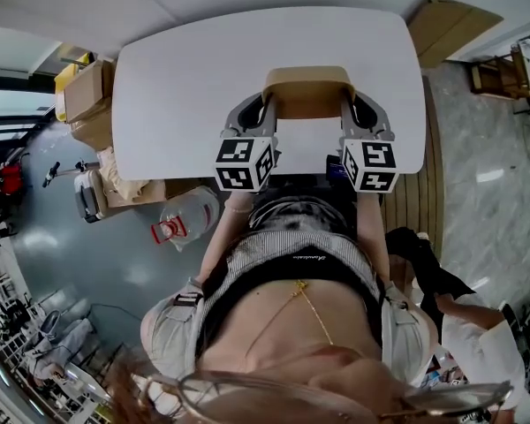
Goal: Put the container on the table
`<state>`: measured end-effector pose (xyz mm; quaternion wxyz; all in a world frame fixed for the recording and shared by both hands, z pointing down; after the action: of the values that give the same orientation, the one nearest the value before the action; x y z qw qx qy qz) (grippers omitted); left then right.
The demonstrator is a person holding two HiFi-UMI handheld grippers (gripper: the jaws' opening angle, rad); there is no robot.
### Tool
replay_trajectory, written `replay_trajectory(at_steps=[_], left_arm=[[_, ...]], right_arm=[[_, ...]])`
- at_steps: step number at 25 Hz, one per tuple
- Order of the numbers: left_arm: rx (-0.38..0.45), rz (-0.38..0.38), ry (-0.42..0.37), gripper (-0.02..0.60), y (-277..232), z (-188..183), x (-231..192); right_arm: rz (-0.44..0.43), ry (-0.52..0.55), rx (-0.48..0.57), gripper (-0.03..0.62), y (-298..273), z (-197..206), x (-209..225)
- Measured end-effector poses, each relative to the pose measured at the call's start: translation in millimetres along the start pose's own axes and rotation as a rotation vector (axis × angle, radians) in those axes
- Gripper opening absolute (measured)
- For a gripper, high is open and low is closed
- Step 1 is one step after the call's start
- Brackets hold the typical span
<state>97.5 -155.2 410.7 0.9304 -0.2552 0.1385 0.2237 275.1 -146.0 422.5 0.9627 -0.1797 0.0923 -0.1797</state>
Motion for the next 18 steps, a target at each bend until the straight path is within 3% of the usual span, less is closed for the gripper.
replay_trajectory(at_steps=[10, 18], left_arm=[[-0.008, -0.004, 0.007, 0.031, -11.0, -5.1, -5.4], [-0.026, 0.026, -0.002, 0.034, -1.8, -9.3, -32.0]], right_arm=[[-0.049, 0.016, 0.004, 0.046, -15.5, -2.7, 6.3], [-0.040, 0.010, -0.001, 0.048, -27.0, -7.6, -18.7]])
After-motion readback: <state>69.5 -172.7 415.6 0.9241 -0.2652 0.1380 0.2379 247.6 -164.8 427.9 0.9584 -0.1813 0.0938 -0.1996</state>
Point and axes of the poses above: the fingertips, and each gripper's own axes: y backward along the fingers, x to its right, z out of its underside, the point moved 3 cm from there along y, backward along the fingers, and after that the axes turned 11 degrees about y, right-handed, at the moved point
